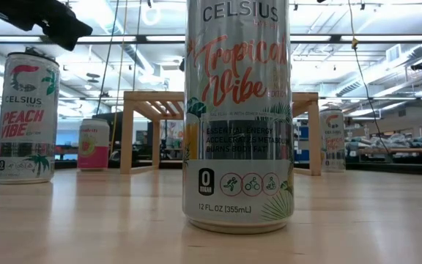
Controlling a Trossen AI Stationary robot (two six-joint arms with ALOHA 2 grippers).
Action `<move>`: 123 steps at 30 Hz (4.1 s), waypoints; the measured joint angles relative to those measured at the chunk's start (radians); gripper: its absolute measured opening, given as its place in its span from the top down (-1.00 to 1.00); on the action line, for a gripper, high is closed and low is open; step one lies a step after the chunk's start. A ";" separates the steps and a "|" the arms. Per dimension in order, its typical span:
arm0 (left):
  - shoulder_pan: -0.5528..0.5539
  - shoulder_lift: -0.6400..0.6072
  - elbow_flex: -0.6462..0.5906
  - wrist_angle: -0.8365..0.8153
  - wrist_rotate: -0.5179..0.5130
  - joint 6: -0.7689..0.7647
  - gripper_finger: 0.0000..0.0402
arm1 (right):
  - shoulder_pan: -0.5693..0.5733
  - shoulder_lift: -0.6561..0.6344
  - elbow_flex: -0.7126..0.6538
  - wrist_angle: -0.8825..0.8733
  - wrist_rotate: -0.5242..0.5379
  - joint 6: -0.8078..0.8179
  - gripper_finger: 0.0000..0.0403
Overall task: Place canned beverage on shelf
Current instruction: Put the left white pink soda can on the shelf
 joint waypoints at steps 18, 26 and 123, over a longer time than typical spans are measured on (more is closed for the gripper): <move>0.000 0.000 0.000 0.015 -0.043 -0.016 -0.21 | 0.000 0.000 0.000 0.000 0.000 0.003 -0.57; 0.000 0.000 0.000 0.018 -0.054 -0.085 -0.21 | 0.000 0.000 0.000 0.000 0.000 0.003 -0.57; -0.004 0.017 -0.001 0.137 0.075 -0.165 -0.77 | 0.000 0.000 0.000 0.075 0.008 0.021 -0.57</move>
